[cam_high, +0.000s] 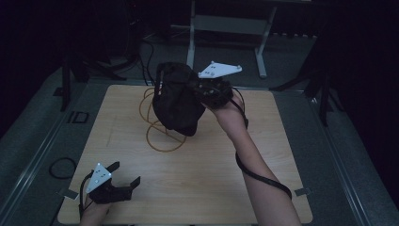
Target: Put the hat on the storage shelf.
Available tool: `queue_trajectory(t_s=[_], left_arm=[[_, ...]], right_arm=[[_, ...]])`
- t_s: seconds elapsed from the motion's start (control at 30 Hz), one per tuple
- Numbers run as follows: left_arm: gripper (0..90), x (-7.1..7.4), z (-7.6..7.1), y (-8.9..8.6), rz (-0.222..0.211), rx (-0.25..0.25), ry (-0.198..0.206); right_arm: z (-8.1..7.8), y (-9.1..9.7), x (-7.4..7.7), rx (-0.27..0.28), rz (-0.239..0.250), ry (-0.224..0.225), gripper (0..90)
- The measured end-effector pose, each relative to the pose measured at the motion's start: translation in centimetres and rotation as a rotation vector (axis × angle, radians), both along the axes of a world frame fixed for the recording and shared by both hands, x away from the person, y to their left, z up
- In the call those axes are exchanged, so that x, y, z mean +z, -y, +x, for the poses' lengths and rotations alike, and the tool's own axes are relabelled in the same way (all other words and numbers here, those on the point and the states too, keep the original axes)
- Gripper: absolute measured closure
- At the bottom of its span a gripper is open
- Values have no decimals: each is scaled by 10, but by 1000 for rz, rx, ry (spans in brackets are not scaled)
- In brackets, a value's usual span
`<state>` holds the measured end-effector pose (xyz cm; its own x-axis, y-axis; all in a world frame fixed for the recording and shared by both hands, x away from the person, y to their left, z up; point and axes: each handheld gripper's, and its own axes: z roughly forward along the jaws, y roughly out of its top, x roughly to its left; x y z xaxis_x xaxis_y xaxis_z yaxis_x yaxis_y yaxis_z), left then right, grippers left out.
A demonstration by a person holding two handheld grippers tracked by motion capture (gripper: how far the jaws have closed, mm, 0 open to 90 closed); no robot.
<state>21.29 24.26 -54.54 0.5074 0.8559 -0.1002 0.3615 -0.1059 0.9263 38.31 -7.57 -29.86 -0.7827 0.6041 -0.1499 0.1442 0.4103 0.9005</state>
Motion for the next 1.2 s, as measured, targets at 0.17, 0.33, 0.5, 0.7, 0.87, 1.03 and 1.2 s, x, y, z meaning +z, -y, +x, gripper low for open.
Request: queue_trajectory(t_s=[0.17, 0.33, 0.5, 0.7, 0.87, 1.03, 1.2], left_arm=[[26, -3, 1, -2, 1, -9, -21], [26, -5, 2, -2, 7, -10, -19], [26, -6, 1, 0, 26, -9, -13], [26, -6, 1, -2, 15, -10, -13], [26, -6, 1, -3, 11, -2, -11], [26, -6, 1, -3, 12, -1, -10], [26, -6, 1, -5, -1, 12, -9]], right_arm=[[8, -11, -13, 13, -13, -40, 886], [13, -21, -23, 28, -15, -82, 886], [18, -30, -32, 33, -32, -113, 884], [24, -35, -44, 36, -38, -139, 871], [28, -37, -51, 48, -34, -161, 769], [31, -39, -53, 45, -30, -175, 660], [28, -39, -49, 57, -33, -175, 491]])
